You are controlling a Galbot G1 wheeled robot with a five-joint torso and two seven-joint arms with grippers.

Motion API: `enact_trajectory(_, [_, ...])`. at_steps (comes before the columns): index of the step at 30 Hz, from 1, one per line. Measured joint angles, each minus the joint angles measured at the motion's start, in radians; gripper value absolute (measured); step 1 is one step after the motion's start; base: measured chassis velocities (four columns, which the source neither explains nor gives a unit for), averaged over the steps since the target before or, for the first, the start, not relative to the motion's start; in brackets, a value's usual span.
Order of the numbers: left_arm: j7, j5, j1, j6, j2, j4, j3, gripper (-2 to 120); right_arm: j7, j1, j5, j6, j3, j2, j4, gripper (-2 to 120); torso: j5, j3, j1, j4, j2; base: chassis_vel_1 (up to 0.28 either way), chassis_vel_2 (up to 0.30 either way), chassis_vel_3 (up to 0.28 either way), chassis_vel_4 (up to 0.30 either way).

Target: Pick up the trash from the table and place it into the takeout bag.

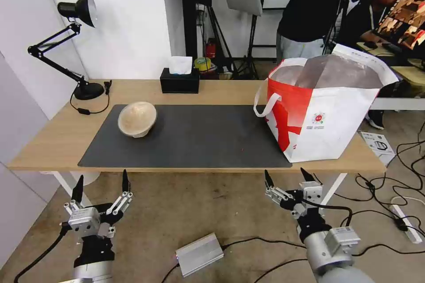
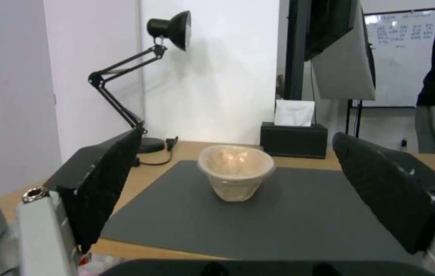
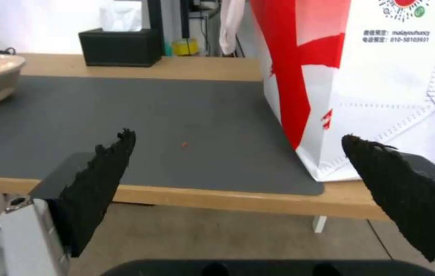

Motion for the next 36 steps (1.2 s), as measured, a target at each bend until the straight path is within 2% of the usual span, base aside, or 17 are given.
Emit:
enact_trajectory(25, [-0.001, -0.012, -0.002, 0.007, 0.001, -0.014, 0.001, 100, 0.029, 0.006, -0.008, -0.012, -0.009, 0.015, -0.007, 100, 0.0000, 0.000, 0.000, 0.0000, 0.000, 0.000, 0.000, 0.000, 0.000])
enact_trajectory(33, [-0.037, -0.114, -0.012, 0.085, 0.003, -0.061, 0.001, 100, 0.029, 0.006, -0.009, -0.011, -0.009, 0.015, -0.007, 100, 0.0000, 0.000, 0.000, 0.0000, 0.000, 0.000, 0.000, 0.000, 0.000])
enact_trajectory(36, [-0.066, -0.193, -0.022, 0.145, 0.014, -0.083, 0.000, 100, 0.029, 0.006, -0.009, -0.011, -0.008, 0.015, -0.007, 100, -0.0001, 0.000, 0.000, 0.0000, 0.000, 0.000, 0.000, 0.000, 0.000])
